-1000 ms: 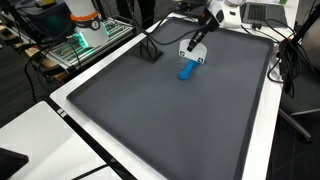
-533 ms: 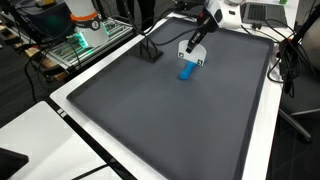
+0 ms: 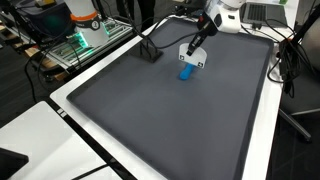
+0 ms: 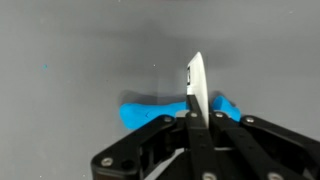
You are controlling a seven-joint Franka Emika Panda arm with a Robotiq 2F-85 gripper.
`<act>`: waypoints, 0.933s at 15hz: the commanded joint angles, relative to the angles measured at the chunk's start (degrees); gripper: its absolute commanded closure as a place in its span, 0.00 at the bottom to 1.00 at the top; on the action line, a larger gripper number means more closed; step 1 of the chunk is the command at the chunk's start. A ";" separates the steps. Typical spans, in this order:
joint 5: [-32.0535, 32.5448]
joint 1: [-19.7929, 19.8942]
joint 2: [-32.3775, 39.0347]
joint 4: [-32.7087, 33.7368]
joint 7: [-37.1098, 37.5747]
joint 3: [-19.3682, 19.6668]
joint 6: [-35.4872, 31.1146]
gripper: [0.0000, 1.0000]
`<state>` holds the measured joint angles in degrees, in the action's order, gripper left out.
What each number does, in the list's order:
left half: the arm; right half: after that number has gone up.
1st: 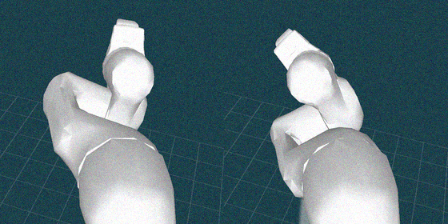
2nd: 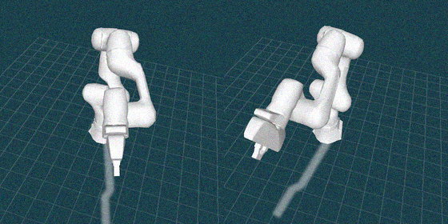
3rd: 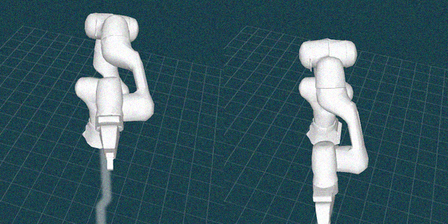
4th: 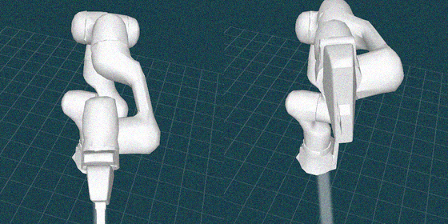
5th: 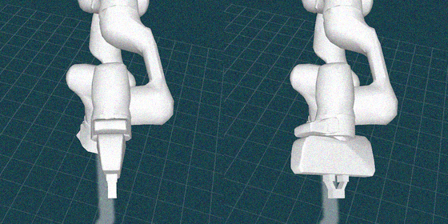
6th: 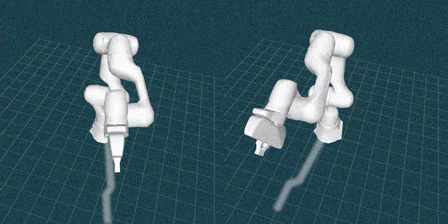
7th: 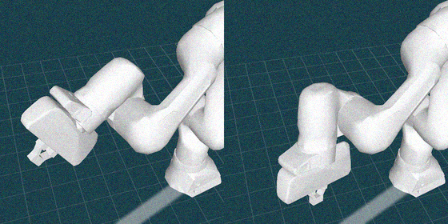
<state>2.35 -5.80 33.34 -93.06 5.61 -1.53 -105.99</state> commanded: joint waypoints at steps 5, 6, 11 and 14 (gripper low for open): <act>1.11 -0.26 1.99 0.49 -0.28 0.11 -2.08 0.99; 1.25 -0.34 2.18 0.45 -0.24 0.12 -2.12 0.99; 1.39 -0.60 3.45 0.23 -0.43 -0.08 -2.11 0.99; 1.44 -0.67 3.93 0.09 -0.48 -0.12 -2.07 0.99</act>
<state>3.25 -6.31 35.38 -92.83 5.60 -1.53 -107.08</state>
